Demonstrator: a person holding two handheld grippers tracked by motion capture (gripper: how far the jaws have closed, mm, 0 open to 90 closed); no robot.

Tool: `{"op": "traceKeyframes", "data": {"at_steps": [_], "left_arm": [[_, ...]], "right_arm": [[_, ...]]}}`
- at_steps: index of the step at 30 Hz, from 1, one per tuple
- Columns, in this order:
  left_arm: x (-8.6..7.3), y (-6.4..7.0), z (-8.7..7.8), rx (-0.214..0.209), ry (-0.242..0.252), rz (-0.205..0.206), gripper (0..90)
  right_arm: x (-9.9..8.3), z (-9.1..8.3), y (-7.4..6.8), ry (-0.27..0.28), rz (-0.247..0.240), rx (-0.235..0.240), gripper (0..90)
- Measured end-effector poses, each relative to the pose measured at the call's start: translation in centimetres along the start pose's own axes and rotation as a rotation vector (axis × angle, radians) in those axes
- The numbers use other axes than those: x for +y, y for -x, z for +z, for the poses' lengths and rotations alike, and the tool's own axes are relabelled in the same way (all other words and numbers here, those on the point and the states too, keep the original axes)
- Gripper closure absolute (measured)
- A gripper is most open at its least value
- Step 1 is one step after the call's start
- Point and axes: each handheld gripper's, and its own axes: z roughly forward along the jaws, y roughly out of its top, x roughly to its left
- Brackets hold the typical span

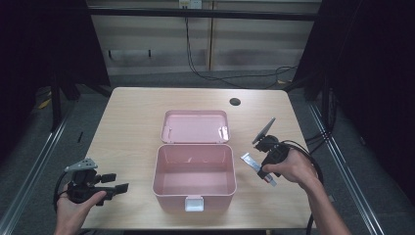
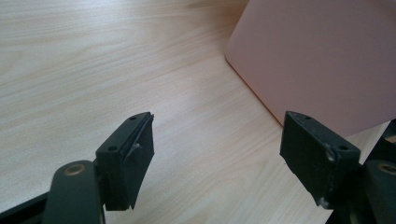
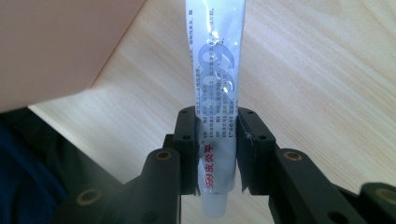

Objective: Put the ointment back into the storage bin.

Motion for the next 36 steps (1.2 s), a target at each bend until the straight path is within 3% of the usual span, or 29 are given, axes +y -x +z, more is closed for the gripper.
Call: {"op": "traceKeyframes", "data": {"at_steps": [9,15,21,36], "left_arm": [[0.0,0.0,-0.1,0.003,0.014,0.001,25.9],[0.0,0.0,-0.1,0.002,0.013,0.002,25.9],[0.0,0.0,-0.1,0.003,0.011,0.004,25.9],[0.0,0.0,-0.1,0.006,0.008,-0.002,26.0]], "right_arm": [[-0.4,-1.1,-0.7,-0.04,-0.072,-0.004,71.3],[-0.5,-2.1,-0.9,-0.014,-0.125,0.009,71.3],[-0.9,-3.4,-1.2,-0.009,-0.179,-0.02,71.3],[-1.9,-6.1,-1.4,0.072,-0.258,-0.023,71.4]]}}
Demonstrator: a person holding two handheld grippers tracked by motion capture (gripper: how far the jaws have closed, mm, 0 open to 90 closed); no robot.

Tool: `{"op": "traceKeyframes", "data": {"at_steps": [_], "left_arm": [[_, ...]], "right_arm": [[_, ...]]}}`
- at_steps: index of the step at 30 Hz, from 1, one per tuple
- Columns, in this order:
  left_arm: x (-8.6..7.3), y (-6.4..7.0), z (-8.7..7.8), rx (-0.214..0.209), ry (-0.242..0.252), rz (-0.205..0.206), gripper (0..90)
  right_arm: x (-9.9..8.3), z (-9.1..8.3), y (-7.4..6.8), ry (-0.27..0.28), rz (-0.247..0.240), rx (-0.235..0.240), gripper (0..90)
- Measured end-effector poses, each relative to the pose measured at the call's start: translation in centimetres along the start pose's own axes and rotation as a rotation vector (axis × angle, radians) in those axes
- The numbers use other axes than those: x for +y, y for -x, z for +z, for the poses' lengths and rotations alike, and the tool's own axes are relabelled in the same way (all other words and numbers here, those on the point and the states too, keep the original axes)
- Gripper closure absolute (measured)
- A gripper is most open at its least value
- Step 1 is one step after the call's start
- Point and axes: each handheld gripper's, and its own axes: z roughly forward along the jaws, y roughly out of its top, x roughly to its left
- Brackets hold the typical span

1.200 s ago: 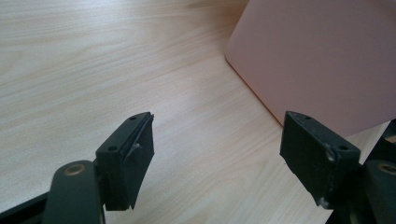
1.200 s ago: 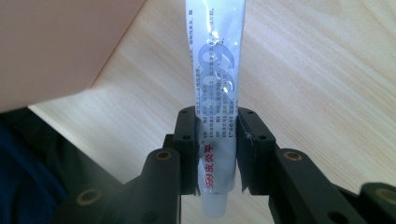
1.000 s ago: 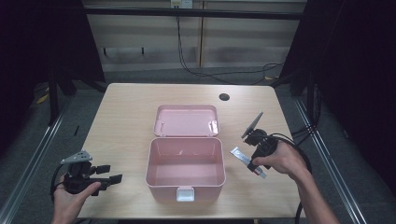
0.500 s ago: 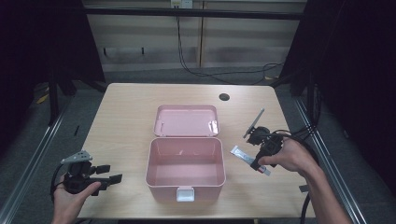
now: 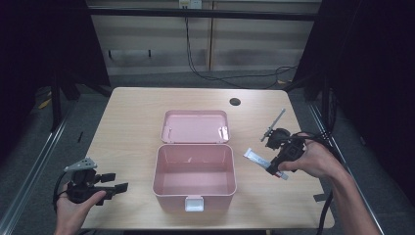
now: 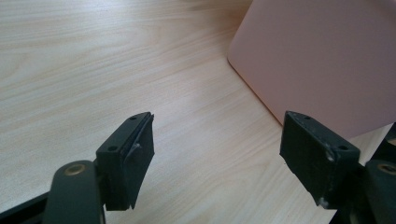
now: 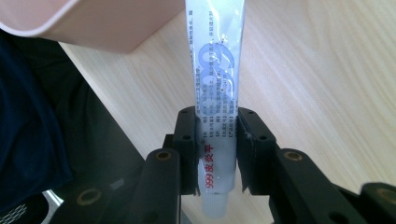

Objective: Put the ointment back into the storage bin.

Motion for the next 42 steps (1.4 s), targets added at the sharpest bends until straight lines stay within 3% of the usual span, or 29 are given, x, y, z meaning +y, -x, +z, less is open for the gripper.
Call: {"op": "traceKeyframes", "data": {"at_steps": [12,20,30,42], "left_arm": [[0.0,0.0,0.0,-0.001,0.001,-0.001,26.0],[0.0,0.0,0.0,-0.003,0.003,-0.004,24.3],[0.0,-0.2,-0.1,-0.016,0.007,-0.013,20.8],[0.0,-0.2,-0.2,-0.022,0.005,-0.014,19.8]], "right_arm": [[1.3,-2.5,-1.5,0.076,-0.068,0.007,71.4],[3.8,-3.3,-3.1,0.087,-0.131,0.001,71.4],[6.7,-2.7,-5.6,0.071,-0.216,0.007,71.4],[9.7,-1.5,-7.2,0.064,-0.269,0.033,71.3]]}}
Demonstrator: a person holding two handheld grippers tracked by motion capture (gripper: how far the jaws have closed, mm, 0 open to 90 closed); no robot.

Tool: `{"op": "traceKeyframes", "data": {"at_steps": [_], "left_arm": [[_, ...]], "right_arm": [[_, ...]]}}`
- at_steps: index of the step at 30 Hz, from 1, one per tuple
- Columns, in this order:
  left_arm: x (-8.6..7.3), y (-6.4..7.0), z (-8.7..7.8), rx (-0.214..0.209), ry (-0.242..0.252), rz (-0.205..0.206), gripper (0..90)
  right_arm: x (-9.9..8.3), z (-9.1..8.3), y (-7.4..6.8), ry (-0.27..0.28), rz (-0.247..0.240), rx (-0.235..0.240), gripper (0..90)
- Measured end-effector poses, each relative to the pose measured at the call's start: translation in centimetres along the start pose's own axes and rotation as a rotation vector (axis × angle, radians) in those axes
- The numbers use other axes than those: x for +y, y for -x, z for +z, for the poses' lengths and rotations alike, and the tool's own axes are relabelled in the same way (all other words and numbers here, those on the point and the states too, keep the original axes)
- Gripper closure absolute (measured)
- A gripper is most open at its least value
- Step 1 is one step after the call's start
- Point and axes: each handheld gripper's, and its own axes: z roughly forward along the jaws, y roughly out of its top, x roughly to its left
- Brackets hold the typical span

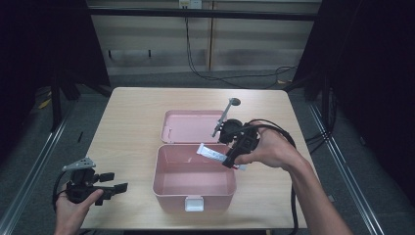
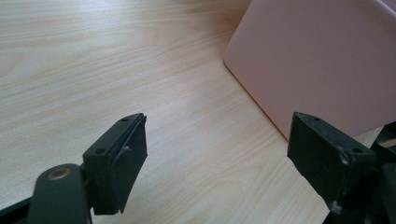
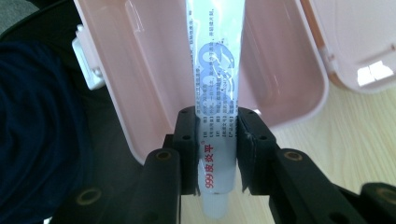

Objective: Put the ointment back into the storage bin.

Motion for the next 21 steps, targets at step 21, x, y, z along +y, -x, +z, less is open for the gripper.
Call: {"op": "traceKeyframes", "data": {"at_steps": [21], "left_arm": [[0.0,0.0,0.0,-0.007,0.0,-0.004,20.0]], "right_arm": [[4.1,4.3,-1.6,-0.089,-0.104,0.059,71.4]]}}
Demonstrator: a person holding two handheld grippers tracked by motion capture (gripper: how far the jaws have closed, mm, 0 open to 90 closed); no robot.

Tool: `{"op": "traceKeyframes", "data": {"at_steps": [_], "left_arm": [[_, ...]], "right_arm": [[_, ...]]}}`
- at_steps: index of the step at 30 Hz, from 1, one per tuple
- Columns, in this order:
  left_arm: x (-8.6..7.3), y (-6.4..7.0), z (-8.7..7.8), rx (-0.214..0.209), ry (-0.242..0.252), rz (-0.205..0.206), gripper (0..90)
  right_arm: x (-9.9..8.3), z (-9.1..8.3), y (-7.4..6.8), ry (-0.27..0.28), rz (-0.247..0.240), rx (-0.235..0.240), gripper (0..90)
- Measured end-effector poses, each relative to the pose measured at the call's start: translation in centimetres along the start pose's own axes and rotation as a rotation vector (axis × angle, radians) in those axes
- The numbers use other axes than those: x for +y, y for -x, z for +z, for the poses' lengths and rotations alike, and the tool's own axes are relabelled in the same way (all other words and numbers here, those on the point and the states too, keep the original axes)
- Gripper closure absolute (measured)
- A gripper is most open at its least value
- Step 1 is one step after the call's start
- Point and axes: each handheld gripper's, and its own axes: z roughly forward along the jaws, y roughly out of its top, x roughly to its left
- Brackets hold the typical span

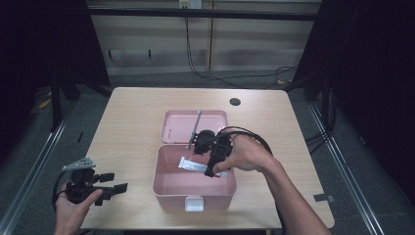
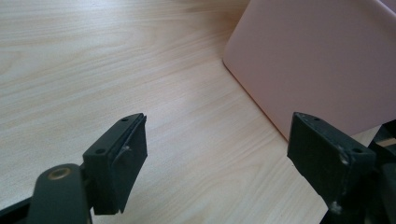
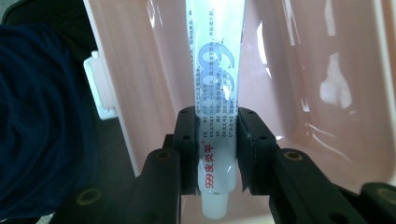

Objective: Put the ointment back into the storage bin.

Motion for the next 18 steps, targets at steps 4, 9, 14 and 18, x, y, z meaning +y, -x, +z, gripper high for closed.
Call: {"op": "traceKeyframes", "data": {"at_steps": [4,9,14,18], "left_arm": [[0.0,0.0,0.0,-0.001,-0.004,0.004,20.2],[0.0,0.0,0.0,0.0,-0.003,0.004,20.4],[0.0,0.0,0.0,0.001,-0.004,0.004,20.7],[0.0,0.0,0.0,0.0,-0.005,0.005,20.8]], "right_arm": [[0.5,1.0,0.0,-0.002,-0.018,0.012,71.4],[1.2,2.1,-0.2,-0.023,-0.03,0.031,71.4],[1.7,2.9,-0.4,-0.043,-0.046,0.043,71.4],[2.0,3.9,-0.5,-0.06,-0.065,0.057,71.4]]}}
